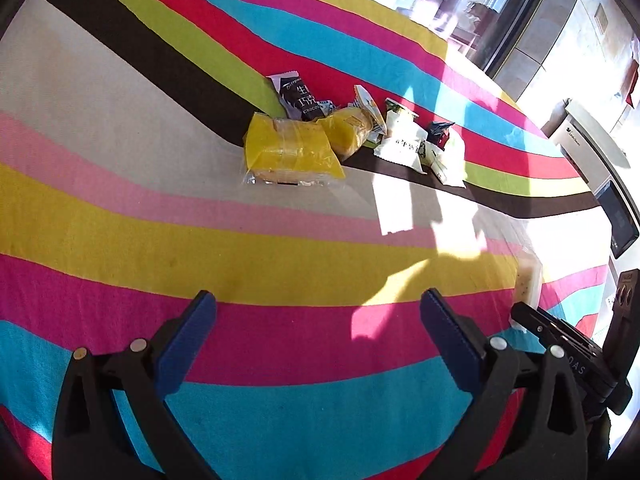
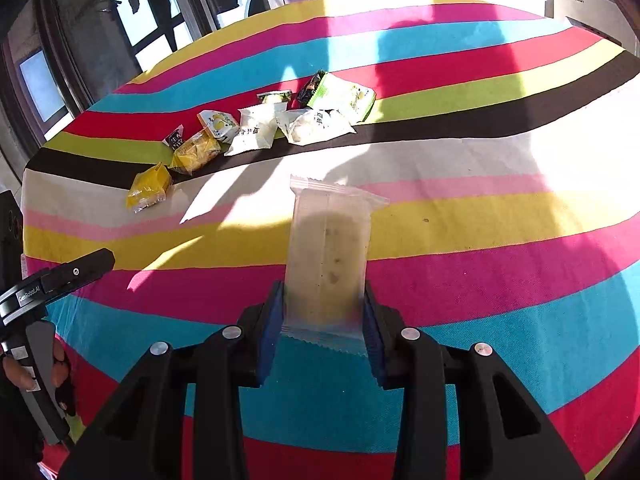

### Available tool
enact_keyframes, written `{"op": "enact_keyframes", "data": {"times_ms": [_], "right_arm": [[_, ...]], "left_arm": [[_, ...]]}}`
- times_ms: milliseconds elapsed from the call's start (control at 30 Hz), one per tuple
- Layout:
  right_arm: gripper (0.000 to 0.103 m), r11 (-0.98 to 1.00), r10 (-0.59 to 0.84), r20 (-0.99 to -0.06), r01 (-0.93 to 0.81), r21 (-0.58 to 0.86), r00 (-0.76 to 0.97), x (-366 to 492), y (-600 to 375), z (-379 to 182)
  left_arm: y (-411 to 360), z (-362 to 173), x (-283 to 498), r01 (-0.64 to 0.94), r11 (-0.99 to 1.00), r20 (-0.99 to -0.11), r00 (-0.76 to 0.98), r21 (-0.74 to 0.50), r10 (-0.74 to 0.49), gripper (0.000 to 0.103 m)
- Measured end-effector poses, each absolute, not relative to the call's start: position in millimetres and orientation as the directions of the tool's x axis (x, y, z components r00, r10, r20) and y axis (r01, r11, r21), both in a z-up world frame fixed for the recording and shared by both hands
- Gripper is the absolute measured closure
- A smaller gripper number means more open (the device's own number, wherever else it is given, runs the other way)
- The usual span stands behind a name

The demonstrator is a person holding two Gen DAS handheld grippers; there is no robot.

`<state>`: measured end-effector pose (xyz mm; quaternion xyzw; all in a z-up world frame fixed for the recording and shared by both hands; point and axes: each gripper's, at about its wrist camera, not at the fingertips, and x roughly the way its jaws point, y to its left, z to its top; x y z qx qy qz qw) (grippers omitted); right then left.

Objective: Organize snacks
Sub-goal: 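Grasp the clear pastry bag with the right tool while the left grasps a yellow pack, then carry the clear pastry bag and yellow pack in both tools toward the white box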

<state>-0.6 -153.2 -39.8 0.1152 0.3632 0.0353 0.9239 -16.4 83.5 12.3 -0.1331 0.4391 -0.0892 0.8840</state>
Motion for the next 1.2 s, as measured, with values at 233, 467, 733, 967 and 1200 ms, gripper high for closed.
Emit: {"op": "enact_keyframes", "data": {"times_ms": [233,467,733,967,1200], "right_arm": [[0.066,0.974,0.137,-0.668,0.021,0.224,0.732,0,-150,-40],[0.066,0.970,0.146,-0.662,0.027,0.244,0.735,-1,-153,-41],[0.066,0.963,0.160,-0.656,0.028,0.267,0.738,-2,-157,-41],[0.066,0.963,0.143,-0.654,0.048,0.264,0.743,-3,-159,-41],[0.066,0.964,0.117,-0.658,0.073,0.254,0.744,-5,-160,-41]], "left_arm": [[73,21,70,-0.068,0.978,-0.783,0.611,-0.199,-0.117,0.002],[63,14,88,-0.056,0.991,-0.806,0.588,-0.124,-0.068,0.043],[58,25,-30,0.087,0.970,-0.728,0.646,-0.229,-0.230,0.048],[76,14,-90,0.045,0.942,-0.689,0.671,-0.333,-0.275,0.048],[77,8,-86,0.059,0.923,-0.682,0.656,-0.381,-0.324,0.047]]}}
